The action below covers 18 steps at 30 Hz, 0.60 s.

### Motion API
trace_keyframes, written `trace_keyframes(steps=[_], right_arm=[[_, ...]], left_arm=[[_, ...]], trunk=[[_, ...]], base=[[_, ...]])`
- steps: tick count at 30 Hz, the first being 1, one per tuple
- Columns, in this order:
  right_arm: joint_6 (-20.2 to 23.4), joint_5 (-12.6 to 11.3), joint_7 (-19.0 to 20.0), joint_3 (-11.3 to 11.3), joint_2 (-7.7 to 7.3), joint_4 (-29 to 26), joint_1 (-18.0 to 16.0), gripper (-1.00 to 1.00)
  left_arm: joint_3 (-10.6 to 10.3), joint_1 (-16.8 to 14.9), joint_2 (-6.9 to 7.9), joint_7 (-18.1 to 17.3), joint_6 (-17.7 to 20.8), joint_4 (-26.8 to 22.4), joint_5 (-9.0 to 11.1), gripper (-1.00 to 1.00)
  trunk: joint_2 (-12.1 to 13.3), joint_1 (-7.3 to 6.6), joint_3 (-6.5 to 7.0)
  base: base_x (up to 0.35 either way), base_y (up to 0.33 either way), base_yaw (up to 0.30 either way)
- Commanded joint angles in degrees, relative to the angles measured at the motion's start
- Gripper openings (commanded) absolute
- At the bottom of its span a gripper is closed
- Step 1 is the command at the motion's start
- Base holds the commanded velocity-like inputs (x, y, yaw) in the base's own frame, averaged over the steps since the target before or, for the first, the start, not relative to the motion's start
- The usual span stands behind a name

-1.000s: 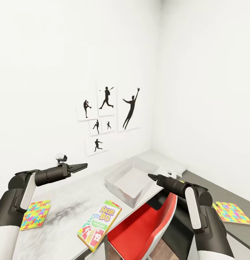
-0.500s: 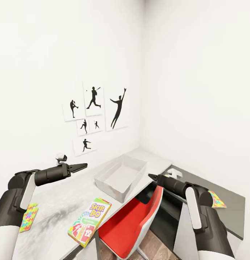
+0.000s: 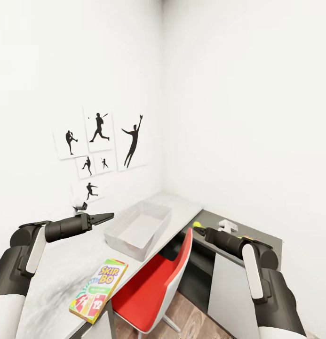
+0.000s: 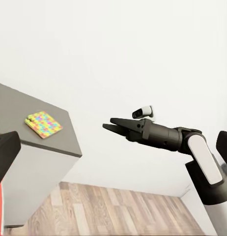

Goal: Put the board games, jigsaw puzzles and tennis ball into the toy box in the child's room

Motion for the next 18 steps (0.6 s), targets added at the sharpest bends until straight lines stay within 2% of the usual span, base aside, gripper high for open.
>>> trace_keyframes(steps=[1, 8, 18], right_arm=[[0.3, 0.3, 0.5, -0.2, 0.07, 0.0, 0.0, 1.0], [0.3, 0.3, 0.5, -0.3, 0.07, 0.1, -0.1, 1.0], [0.3, 0.3, 0.5, -0.3, 0.07, 0.1, 0.0, 1.0]], left_arm=[[0.0, 0.0, 0.03, -0.1, 0.4, 0.0, 0.1, 1.0], [0.0, 0.0, 0.02, -0.1, 0.4, 0.0, 0.1, 1.0], [0.0, 0.0, 0.02, -0.1, 0.4, 0.0, 0.1, 1.0]], trunk=[[0.0, 0.02, -0.03], [0.0, 0.02, -0.03], [0.0, 0.02, -0.03]], base=[[-0.007, 0.0, -0.28], [-0.073, 0.0, -0.28], [-0.19, 0.0, -0.281]])
